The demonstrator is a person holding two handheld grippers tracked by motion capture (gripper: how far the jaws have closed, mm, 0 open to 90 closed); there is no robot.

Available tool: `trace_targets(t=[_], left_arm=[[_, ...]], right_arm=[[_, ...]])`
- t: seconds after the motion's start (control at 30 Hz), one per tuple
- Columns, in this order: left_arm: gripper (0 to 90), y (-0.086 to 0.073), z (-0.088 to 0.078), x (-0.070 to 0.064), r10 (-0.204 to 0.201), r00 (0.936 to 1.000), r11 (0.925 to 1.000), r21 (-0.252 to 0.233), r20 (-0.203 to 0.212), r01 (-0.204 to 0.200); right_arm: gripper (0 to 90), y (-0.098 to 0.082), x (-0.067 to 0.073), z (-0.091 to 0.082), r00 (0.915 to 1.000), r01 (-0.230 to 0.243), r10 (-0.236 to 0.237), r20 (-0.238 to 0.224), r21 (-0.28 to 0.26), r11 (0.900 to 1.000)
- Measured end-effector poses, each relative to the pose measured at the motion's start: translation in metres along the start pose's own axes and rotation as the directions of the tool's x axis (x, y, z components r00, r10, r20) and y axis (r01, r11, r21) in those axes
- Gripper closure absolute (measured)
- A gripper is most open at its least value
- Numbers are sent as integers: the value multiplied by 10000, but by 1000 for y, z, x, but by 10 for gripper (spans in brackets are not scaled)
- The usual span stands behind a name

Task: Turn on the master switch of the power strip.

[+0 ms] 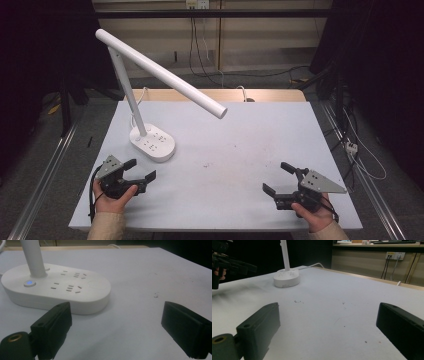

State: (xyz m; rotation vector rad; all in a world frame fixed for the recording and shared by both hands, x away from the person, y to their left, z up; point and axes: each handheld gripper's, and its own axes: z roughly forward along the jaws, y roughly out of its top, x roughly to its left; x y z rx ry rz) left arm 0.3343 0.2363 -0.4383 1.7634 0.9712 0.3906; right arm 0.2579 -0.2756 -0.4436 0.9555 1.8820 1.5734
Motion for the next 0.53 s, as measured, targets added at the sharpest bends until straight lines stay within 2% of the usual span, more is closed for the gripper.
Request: trace_targets(t=[0.53], left_arm=[[91,-2,2,0,35,10000,10000,41,-54,-34]], right_arm=[[47,0,0,0,10000,32,-32,-59,32,10000]])
